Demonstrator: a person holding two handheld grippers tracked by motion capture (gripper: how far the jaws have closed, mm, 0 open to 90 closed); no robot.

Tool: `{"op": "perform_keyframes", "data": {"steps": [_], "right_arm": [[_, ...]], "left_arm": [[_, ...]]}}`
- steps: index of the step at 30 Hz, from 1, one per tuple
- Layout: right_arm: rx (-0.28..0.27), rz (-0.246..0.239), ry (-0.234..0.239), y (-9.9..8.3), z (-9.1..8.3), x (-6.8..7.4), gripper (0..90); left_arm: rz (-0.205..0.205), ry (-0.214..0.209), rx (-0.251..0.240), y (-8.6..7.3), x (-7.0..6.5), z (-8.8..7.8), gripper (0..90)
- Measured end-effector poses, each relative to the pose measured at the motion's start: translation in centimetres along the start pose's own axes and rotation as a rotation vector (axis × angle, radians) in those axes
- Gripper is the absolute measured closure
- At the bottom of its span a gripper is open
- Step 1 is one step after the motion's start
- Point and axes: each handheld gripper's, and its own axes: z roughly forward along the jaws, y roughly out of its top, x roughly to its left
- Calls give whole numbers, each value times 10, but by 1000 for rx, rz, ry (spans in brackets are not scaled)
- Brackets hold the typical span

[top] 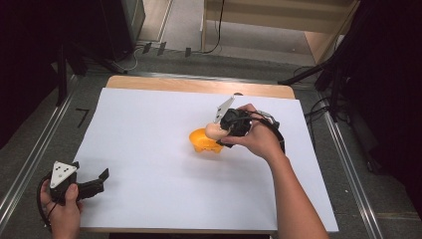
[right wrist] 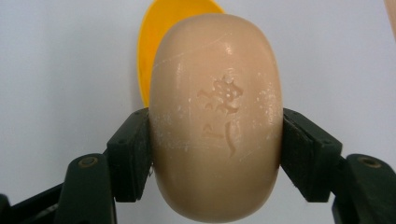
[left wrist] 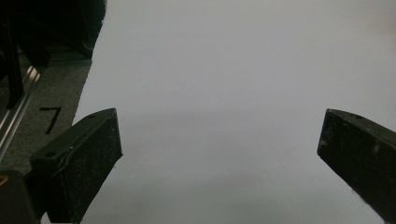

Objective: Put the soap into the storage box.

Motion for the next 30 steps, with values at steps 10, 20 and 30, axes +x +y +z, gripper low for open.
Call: {"op": "perform_keyframes", "data": {"steps": [10,20,30], "right_arm": [[7,-50,51,10,15,-2,335],[47,-79,112,19,27,-5,334],[94,-89,149,23,37,-6,332]], "left_arm": [[1,-2,-1,0,0,0,1],[2,-6,3,0,0,0,1],[3,-6,6,0,0,0,1]]}}
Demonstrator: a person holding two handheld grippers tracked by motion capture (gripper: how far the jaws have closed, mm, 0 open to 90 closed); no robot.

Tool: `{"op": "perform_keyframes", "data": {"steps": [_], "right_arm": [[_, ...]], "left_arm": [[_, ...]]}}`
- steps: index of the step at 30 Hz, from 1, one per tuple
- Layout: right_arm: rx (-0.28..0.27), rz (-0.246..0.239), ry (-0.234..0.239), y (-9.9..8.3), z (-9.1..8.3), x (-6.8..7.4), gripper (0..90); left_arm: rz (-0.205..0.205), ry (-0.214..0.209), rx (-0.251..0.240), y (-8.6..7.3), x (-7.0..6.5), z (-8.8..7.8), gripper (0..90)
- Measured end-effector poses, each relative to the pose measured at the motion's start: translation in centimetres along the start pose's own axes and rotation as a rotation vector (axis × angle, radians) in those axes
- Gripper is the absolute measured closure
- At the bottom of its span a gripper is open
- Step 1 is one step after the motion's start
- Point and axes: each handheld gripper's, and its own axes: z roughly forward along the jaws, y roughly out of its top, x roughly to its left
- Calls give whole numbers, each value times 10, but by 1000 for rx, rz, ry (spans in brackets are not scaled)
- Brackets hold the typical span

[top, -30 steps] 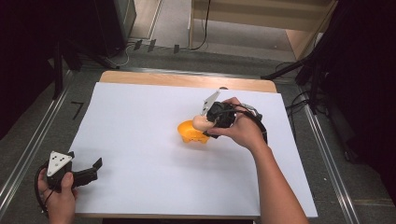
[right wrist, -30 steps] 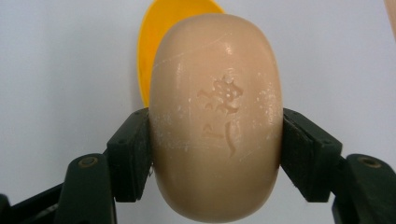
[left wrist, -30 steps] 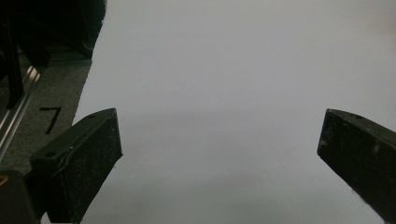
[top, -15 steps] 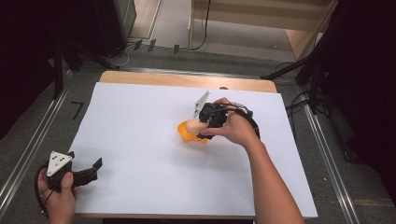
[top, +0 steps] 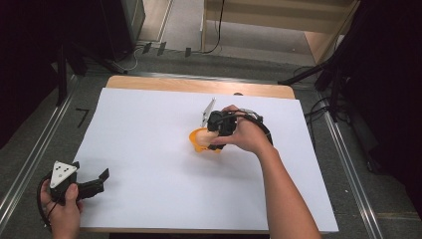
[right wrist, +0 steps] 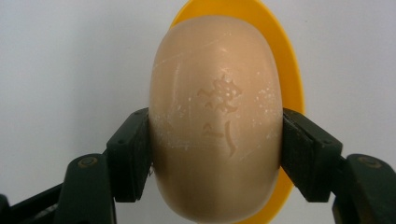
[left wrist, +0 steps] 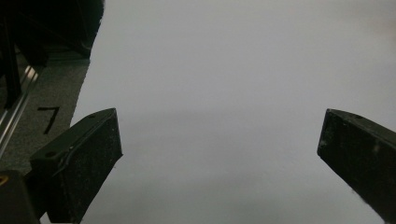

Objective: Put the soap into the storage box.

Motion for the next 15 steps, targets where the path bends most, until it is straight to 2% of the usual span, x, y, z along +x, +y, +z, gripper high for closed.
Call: {"op": "perform_keyframes", "data": {"steps": [6,12,15], "right_arm": [[9,11,14,0,2,-1,329],[18,28,-11,0,-1,0,296],[-4,30,-23,0,-5,2,308]], "left_arm": [[0,-1,1,0,0,0,1],[-1,-1,-1,0,0,0,1],[-1,-2,-1,0,0,0,1]]}}
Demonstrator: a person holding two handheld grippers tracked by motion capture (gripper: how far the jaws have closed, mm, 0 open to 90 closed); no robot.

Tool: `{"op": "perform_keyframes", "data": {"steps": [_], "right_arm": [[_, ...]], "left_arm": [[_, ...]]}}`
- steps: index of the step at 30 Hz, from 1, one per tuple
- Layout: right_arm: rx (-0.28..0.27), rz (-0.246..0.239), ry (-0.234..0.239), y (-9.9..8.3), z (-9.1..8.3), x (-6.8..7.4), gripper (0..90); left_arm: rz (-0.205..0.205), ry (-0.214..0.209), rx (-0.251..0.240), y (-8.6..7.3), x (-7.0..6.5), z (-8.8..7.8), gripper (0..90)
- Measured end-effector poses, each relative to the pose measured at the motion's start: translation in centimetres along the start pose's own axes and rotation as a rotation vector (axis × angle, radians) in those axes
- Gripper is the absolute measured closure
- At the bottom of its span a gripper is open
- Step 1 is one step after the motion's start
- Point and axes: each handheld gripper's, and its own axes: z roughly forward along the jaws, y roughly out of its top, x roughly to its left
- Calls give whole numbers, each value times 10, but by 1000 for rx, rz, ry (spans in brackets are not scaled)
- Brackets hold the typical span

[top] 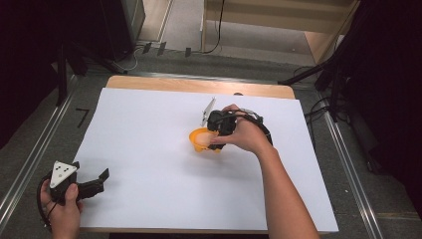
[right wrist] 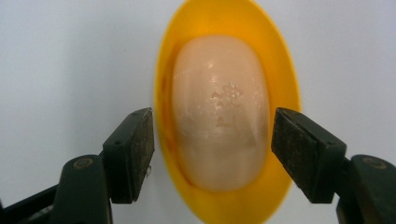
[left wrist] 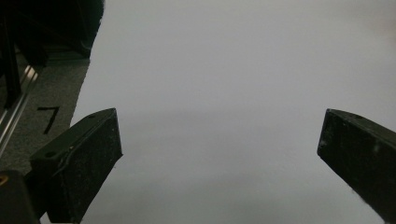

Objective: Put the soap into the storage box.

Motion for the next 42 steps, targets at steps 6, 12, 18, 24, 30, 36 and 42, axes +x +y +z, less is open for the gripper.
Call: {"op": "perform_keyframes", "data": {"steps": [6,12,18,24,30,36,42], "right_arm": [[-31,10,-29,-4,-13,4,293],[-37,26,-41,-16,-23,6,297],[-53,54,-50,-35,-28,7,303],[-77,87,-48,-53,-32,10,307],[-80,115,-59,-70,-34,14,312],[-100,156,-65,-88,-34,18,312],[-115,199,-74,-104,-33,24,319]], "left_arm": [[1,-1,2,0,0,0,1],[1,2,0,0,0,0,1],[2,4,0,0,-1,1,1],[4,5,1,0,-1,1,1],[6,4,2,0,-1,1,1],[5,4,1,0,-1,1,1],[5,5,1,0,-1,1,1]]}}
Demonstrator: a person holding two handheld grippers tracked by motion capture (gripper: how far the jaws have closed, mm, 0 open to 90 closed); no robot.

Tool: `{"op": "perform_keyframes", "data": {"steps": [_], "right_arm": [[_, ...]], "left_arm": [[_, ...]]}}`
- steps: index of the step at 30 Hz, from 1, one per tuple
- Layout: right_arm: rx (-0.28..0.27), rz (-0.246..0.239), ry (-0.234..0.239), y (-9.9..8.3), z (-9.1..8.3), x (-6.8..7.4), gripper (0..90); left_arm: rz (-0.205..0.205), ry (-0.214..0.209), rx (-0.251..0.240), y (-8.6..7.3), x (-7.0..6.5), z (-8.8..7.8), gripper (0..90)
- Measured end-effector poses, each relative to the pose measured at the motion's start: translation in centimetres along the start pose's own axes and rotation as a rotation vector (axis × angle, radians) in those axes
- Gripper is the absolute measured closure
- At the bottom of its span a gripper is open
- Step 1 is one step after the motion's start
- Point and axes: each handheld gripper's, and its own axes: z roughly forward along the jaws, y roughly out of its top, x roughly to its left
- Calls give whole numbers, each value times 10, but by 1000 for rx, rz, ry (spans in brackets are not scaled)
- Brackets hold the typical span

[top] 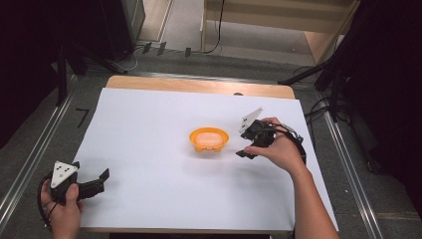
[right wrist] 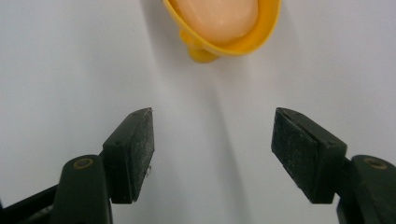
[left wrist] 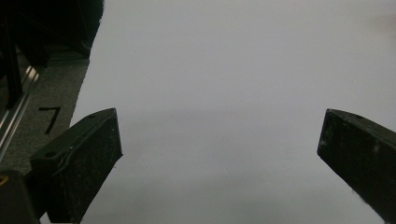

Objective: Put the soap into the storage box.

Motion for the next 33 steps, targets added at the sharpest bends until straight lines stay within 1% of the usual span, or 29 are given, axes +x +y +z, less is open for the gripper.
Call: {"op": "perform_keyframes", "data": {"steps": [1,4,6,10,12,13,16,22,24,25,26,29,31,33], "right_arm": [[-8,1,-5,-3,0,0,321],[-8,33,-16,-11,-1,1,321],[-18,43,-15,-18,-2,2,316],[-36,83,-23,-31,-5,5,310],[-52,107,-14,-39,-6,6,326],[-60,127,-2,-43,-7,6,333],[-85,165,-2,-54,-10,7,318],[-103,224,-56,-72,-17,12,243],[-106,242,-79,-78,-19,14,224],[-113,247,-92,-81,-20,15,199],[-118,265,-110,-84,-21,17,177],[-149,300,-149,-94,-23,21,135],[-175,328,-168,-102,-25,24,131],[-198,359,-206,-110,-26,28,124]], "left_arm": [[-1,0,0,0,0,0,1],[-1,0,-1,0,0,0,1],[-2,0,-1,0,0,0,1],[-1,0,0,0,0,0,1],[-1,-1,0,0,0,0,1],[-2,-1,-1,0,0,0,1],[-1,0,0,0,0,0,1],[0,1,0,0,0,0,1],[0,1,2,0,0,0,1],[0,1,1,0,0,0,1],[0,1,1,0,0,0,1],[0,2,1,0,0,0,1],[4,2,3,0,0,0,1],[3,4,4,0,-1,0,1]]}}
